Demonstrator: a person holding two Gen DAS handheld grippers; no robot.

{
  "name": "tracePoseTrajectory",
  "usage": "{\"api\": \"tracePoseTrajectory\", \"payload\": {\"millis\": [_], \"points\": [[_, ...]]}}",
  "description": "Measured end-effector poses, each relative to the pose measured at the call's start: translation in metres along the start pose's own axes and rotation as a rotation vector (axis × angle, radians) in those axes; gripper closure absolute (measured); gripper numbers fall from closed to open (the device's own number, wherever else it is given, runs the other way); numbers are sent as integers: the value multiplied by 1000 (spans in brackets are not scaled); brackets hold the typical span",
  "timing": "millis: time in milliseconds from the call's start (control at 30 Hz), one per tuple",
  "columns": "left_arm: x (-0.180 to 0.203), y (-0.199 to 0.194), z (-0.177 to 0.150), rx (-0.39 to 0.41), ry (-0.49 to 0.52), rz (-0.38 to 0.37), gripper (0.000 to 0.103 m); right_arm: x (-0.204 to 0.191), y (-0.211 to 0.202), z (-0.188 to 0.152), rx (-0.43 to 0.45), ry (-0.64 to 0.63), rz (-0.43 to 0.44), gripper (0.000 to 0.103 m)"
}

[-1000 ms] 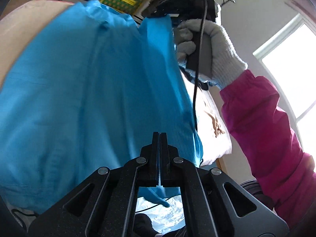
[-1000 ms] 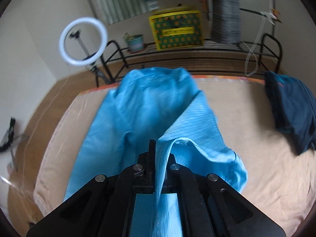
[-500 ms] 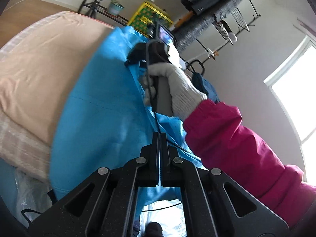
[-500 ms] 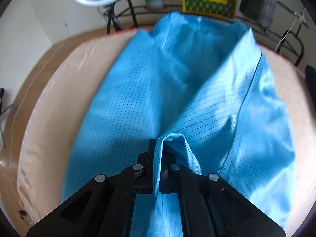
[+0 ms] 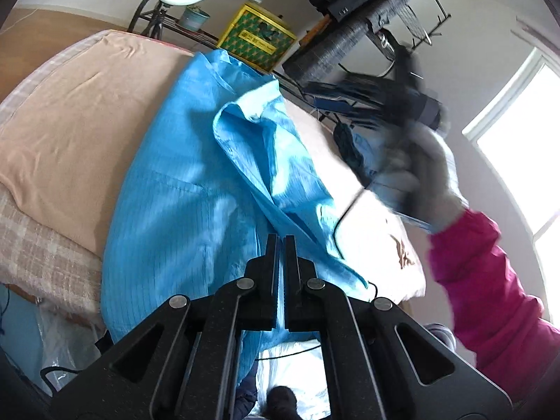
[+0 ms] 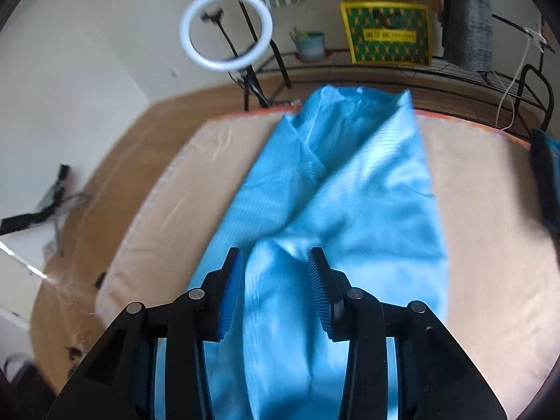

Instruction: Fold large clothes

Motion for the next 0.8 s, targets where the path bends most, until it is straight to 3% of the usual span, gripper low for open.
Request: {"api": "tracePoseTrajectory", "payload": {"millis": [167,367,567,633,733,800], "points": [[7,15,-15,-78,0,-13,103,54,-77,-49,19,45,24,65],[13,37,-33,-157,14,-15,103,93,-113,-136,-66,105,32,62],[12,41,-33,-177,30,5,103,86,-139,-197,-157,101,113,57],[11,38,-30,-172,35,12,103,77,-145,-207,-164,53,96,40],[8,38,-25,-179,39,19,103,76,-145,-214,-130,-21,30,40],[5,39,-23,-183,21,17,103,79,-131,-217,-129,-8,43,39]]}}
Point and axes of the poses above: each gripper's, at about its wrist camera, not at the fingertips, and y roughly the way its jaws point, x to its right, z to its top, the point moved 2 cm from there along y, roughly the way its jaws point, and after that the axes turned 12 degrees about x, right-handed, at the moved point
